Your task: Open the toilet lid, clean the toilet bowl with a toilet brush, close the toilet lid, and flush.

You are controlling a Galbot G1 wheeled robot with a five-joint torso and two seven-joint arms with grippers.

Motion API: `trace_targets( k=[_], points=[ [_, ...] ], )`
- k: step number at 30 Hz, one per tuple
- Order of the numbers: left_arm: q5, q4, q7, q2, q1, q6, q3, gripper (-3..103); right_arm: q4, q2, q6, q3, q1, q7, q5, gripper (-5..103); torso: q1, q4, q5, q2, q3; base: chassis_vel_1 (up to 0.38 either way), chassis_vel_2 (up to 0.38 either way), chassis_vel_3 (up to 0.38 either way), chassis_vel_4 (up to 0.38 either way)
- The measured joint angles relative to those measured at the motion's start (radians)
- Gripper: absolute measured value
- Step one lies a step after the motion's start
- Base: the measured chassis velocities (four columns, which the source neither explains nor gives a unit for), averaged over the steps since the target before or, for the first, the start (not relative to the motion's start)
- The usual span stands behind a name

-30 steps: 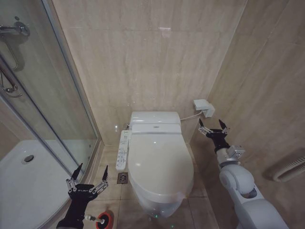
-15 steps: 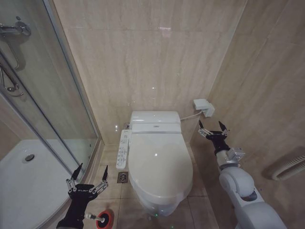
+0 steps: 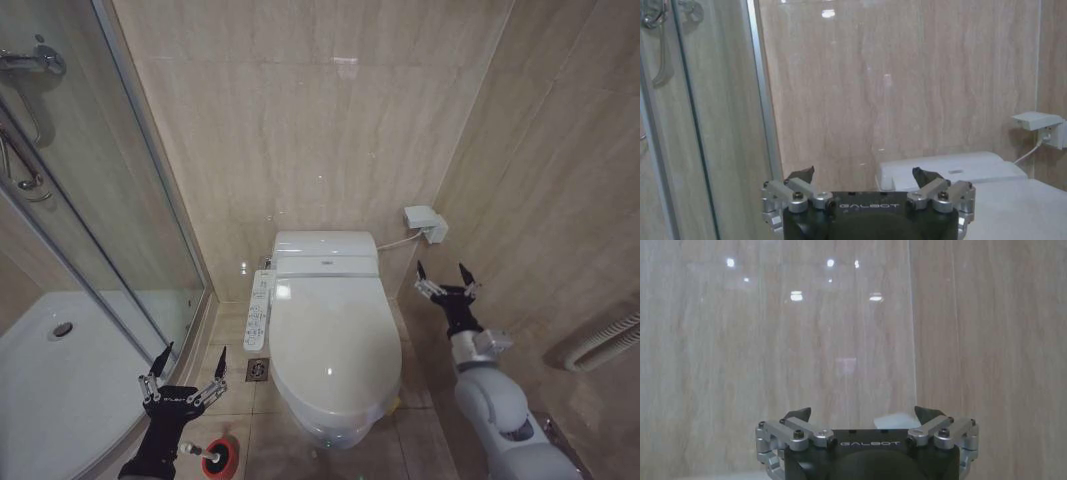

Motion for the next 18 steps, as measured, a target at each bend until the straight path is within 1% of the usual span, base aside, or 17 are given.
trace_targets(
  k=[3, 6, 8, 11, 12, 15, 18],
  points=[
    [0.0, 0.0, 0.0, 0.0, 0.0, 0.0, 0.0, 99, -0.008, 0.007, 0.012, -0.001, -0.029, -0.009, -0.016, 100, 0.0, -0.0001, -0.0001, 0.0, 0.0, 0.0, 0.0, 0.0, 0.0],
    [0.0, 0.0, 0.0, 0.0, 0.0, 0.0, 0.0, 99, 0.003, 0.006, 0.005, -0.002, -0.05, -0.008, -0.023, 100, 0.0, -0.0002, 0.0002, 0.0, 0.0, 0.0, 0.0, 0.0, 0.0],
    [0.0, 0.0, 0.0, 0.0, 0.0, 0.0, 0.0, 99, 0.035, 0.0, -0.024, -0.002, -0.068, 0.001, -0.024, 100, 0.0, 0.0, -0.0002, 0.0, 0.0, 0.0, 0.0, 0.0, 0.0],
    [0.0, 0.0, 0.0, 0.0, 0.0, 0.0, 0.0, 99, 0.084, -0.002, -0.094, -0.002, -0.096, 0.013, -0.022, 100, 0.0, -0.0001, -0.0002, 0.0, 0.0, 0.0, 0.0, 0.0, 0.0],
    [0.0, 0.0, 0.0, 0.0, 0.0, 0.0, 0.0, 99, 0.084, -0.002, -0.094, -0.002, -0.096, 0.013, -0.022, 100, 0.0, -0.0001, -0.0002, 0.0, 0.0, 0.0, 0.0, 0.0, 0.0],
    [0.0, 0.0, 0.0, 0.0, 0.0, 0.0, 0.0, 99, 0.126, 0.001, -0.146, -0.003, -0.103, 0.042, -0.018, 100, 0.0, 0.0, -0.0002, 0.0, 0.0, 0.0, 0.0, 0.0, 0.0],
    [0.0, 0.0, 0.0, 0.0, 0.0, 0.0, 0.0, 99, 0.161, 0.001, -0.165, 0.004, -0.114, 0.043, -0.011, 100, 0.0, 0.0001, -0.0002, 0.0, 0.0, 0.0, 0.0, 0.0, 0.0]
  ],
)
